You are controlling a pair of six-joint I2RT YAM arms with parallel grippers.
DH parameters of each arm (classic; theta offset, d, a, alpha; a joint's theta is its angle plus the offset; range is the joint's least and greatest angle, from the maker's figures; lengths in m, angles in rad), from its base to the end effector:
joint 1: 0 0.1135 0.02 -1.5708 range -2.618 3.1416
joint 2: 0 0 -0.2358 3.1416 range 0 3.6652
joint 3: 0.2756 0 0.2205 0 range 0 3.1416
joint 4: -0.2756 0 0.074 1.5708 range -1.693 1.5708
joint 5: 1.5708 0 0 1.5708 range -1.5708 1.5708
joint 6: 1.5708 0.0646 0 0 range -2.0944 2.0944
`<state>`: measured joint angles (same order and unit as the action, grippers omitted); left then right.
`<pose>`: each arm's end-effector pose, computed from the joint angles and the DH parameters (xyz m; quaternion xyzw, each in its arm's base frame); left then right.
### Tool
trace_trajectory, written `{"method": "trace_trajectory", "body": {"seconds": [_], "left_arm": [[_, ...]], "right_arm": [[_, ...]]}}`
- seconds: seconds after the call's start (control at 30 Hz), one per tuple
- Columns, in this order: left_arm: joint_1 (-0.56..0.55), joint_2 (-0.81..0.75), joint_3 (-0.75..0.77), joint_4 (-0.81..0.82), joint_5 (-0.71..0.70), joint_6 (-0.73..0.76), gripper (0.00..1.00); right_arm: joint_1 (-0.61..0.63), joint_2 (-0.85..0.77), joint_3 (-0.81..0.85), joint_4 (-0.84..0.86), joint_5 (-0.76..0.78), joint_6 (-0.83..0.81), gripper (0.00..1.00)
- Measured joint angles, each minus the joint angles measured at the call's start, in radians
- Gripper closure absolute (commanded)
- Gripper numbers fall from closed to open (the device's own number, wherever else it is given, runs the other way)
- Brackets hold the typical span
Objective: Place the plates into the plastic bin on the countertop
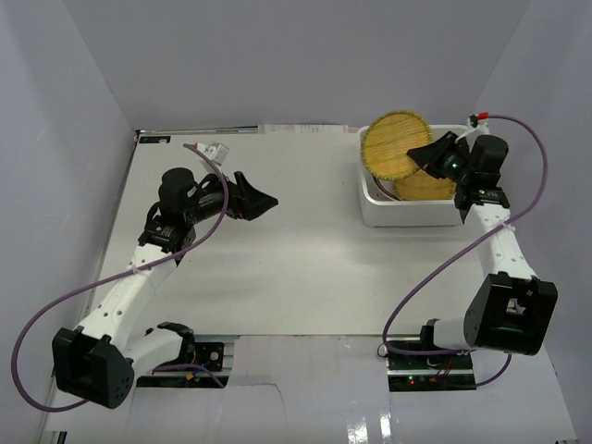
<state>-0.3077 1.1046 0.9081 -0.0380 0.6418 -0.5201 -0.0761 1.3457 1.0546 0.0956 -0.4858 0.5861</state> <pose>0.2324 -0.1144 0.3123 0.1154 0.7614 -0.4631 0.4387 0.3178 0.0060 0.3145 0.0995 0.7589 0.3353 0.5493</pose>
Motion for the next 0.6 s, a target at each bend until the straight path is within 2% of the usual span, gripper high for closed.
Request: {"method": "trace_trajectory", "body": {"seconds": [0.1,0.23,0.3,0.33,0.4,0.43,0.5,0.53,0.6], "left_arm": [[-0.018,-0.053,-0.035,-0.020,-0.031,0.061,0.02],[-0.060,-0.036,-0.049,-0.047,-0.077,0.114,0.02],[-0.075,-0.030,-0.051,-0.068,-0.096,0.130,0.02],[-0.082,-0.029,-0.051,-0.076,-0.109,0.137,0.02],[-0.089,-0.031,-0.051,-0.084,-0.124,0.147,0.02],[-0.090,-0.032,-0.051,-0.084,-0.131,0.151,0.02],[-0.090,-0.033,-0.051,-0.086,-0.143,0.155,0.02],[-0.090,-0.033,-0.051,-0.087,-0.151,0.154,0.02],[-0.090,-0.033,-0.051,-0.091,-0.161,0.154,0.02]], "right_arm": [[-0.086,0.024,0.041,-0.032,0.080,-0.023,0.92],[-0.107,0.129,0.103,-0.092,0.159,-0.071,0.91],[-0.113,0.191,0.118,-0.120,0.187,-0.085,0.85],[-0.114,0.217,0.119,-0.138,0.200,-0.092,0.71],[-0.118,0.254,0.119,-0.180,0.227,-0.096,0.51],[-0.119,0.265,0.119,-0.198,0.241,-0.098,0.34],[-0.120,0.265,0.119,-0.226,0.268,-0.100,0.17],[-0.121,0.259,0.121,-0.229,0.280,-0.103,0.01],[-0.122,0.241,0.127,-0.241,0.311,-0.115,0.10]]}}
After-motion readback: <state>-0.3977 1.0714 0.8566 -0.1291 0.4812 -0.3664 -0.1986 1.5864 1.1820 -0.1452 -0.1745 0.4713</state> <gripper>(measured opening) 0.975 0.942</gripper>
